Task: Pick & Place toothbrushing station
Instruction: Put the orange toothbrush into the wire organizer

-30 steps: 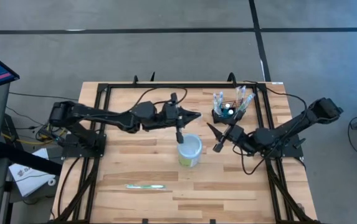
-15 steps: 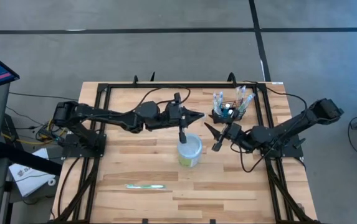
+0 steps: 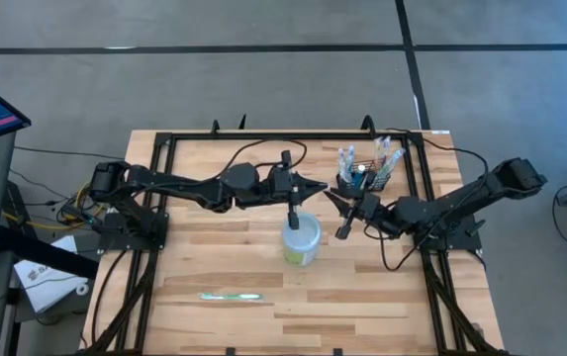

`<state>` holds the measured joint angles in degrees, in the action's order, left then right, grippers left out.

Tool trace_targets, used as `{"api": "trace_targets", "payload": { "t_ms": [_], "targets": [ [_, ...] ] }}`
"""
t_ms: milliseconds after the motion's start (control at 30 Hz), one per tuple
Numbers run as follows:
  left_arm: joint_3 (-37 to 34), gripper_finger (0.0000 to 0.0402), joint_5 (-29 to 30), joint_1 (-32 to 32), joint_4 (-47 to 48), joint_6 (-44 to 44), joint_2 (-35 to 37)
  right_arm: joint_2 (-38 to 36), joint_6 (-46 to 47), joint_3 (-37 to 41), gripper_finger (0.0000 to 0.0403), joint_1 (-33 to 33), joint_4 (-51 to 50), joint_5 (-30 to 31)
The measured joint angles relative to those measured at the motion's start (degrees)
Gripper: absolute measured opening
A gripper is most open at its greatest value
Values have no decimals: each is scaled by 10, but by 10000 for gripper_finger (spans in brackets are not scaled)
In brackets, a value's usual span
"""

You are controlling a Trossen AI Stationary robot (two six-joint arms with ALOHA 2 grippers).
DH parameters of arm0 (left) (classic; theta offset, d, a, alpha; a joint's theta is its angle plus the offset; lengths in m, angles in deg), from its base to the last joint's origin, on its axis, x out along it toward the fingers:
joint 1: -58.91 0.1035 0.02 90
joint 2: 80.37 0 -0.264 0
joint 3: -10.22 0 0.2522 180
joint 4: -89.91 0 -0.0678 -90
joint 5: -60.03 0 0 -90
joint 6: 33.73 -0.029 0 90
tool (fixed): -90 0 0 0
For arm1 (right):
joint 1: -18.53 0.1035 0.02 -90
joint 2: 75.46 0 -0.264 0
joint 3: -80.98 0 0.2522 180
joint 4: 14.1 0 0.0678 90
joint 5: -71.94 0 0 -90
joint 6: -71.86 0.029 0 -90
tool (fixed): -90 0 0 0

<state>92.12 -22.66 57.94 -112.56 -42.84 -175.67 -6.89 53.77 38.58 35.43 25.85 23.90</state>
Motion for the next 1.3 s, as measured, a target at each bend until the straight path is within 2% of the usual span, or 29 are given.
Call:
{"api": "trace_targets", "payload": {
  "t_ms": [67,333,500,600,767,867,1067,1200,1300],
  "targets": [
    [0,0,0,2,2,0,0,0,-7,0,15,1,-1,-2],
    [0,3,2,4,4,-1,0,0,-7,0,6,7,-1,5],
    [0,4,46,4,16,-1,2,-4,-27,0,3,23,-5,73],
    [-1,4,54,4,40,-1,14,-20,-34,0,2,36,-23,101],
    [-21,4,57,4,53,-10,44,-65,-5,0,1,46,-111,139],
    [-47,4,57,4,56,-7,71,-106,38,0,1,47,-189,150],
    [-116,4,56,1,53,18,135,-173,115,0,1,47,-345,213],
    [-168,4,55,0,53,34,176,-207,141,1,0,51,-414,258],
    [-202,4,54,0,54,52,204,-234,143,23,0,57,-418,291]
  ]
}}
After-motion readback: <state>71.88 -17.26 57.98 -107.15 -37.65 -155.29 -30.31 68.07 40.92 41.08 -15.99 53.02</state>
